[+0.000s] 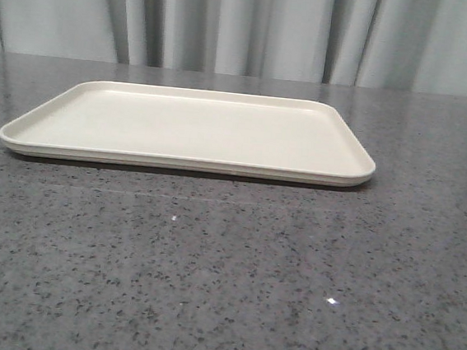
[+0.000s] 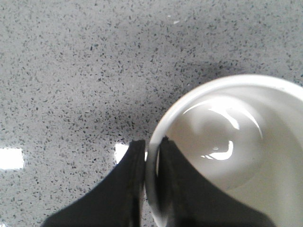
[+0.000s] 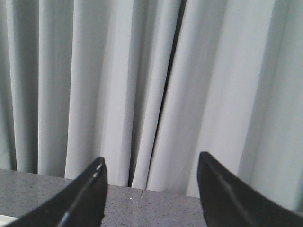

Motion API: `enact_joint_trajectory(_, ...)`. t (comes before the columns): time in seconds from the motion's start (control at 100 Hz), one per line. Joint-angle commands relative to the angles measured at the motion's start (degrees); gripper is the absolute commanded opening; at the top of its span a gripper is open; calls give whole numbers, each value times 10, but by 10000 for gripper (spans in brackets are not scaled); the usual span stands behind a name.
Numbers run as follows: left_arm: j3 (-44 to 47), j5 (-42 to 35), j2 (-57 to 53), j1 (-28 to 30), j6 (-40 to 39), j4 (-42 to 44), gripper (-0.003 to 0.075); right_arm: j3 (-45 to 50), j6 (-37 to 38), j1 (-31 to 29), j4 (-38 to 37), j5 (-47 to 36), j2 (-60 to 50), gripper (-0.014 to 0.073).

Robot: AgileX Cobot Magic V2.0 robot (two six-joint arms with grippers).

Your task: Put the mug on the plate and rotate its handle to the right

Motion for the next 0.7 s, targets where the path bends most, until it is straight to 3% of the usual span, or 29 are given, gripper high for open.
enact_joint_trajectory(0.0,-33,-10,-11,-1,3,4,-20,-16,-4,-3,1,-12,7,435)
enact_joint_trajectory(0.31,-154,25,-23,-1,22,-27,-20,-16,-4,-3,1,-1,7,435)
enact_joint_trajectory(0.69,-346,53,30,-1,53,-135,-20,-16,-4,-3,1,-1,7,435)
